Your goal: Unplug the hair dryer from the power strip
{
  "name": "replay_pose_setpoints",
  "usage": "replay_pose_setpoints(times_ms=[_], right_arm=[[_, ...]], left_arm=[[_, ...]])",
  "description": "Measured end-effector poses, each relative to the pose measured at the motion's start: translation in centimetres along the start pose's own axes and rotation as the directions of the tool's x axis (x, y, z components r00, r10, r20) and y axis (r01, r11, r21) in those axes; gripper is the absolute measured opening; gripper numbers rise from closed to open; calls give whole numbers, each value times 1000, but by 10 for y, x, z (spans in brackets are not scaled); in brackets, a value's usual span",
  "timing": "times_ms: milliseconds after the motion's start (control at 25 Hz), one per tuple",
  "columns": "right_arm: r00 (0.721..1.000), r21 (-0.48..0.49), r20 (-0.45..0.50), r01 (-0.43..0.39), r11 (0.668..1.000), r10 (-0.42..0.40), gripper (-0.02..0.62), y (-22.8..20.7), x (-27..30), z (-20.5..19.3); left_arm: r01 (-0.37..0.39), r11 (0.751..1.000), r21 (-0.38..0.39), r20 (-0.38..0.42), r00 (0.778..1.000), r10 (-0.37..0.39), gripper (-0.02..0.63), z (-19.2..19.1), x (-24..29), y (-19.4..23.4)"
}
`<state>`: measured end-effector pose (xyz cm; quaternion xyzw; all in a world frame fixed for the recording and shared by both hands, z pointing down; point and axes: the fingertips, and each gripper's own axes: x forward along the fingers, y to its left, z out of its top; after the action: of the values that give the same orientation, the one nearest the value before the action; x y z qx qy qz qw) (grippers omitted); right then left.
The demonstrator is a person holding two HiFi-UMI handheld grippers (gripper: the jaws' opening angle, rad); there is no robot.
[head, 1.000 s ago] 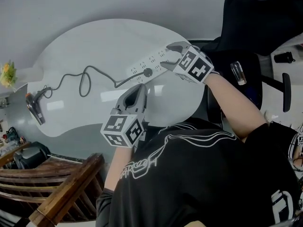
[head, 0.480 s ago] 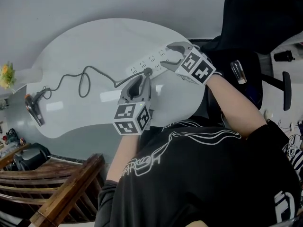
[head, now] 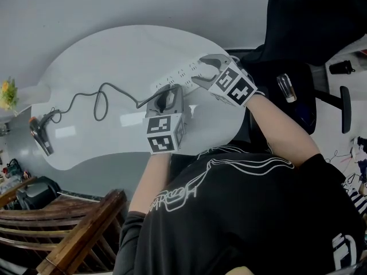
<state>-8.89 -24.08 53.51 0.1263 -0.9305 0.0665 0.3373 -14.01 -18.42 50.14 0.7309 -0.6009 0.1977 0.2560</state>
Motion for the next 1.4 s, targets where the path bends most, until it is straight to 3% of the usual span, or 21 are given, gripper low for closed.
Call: replay_pose_setpoints(times_ms=[360,800,1120,1240,1400], right_arm=[[1000,24,1,20,1000,-20,224,0,-1,0],[1000,27,0,6,1000,-6,224,3,-1,0],[999,11,-48,-3,1000,4,224,4,-1,-2],[997,3,-70,-16,1000,16,222,5,0,-2],[998,6,-63,-4,1000,5,221,4,0,-1]], left_arm=[[-10,996,86,-9,1000,11,63,2,3,-3],[57,986,156,-47,998,-50,44,2,1,-4],[45,943,329,-96,995,-14,40,2,1,-12],[66,948,312,-100,994,-36,40,2,1,-11],[90,978,190,-95,993,-73,40,3,2,-6]])
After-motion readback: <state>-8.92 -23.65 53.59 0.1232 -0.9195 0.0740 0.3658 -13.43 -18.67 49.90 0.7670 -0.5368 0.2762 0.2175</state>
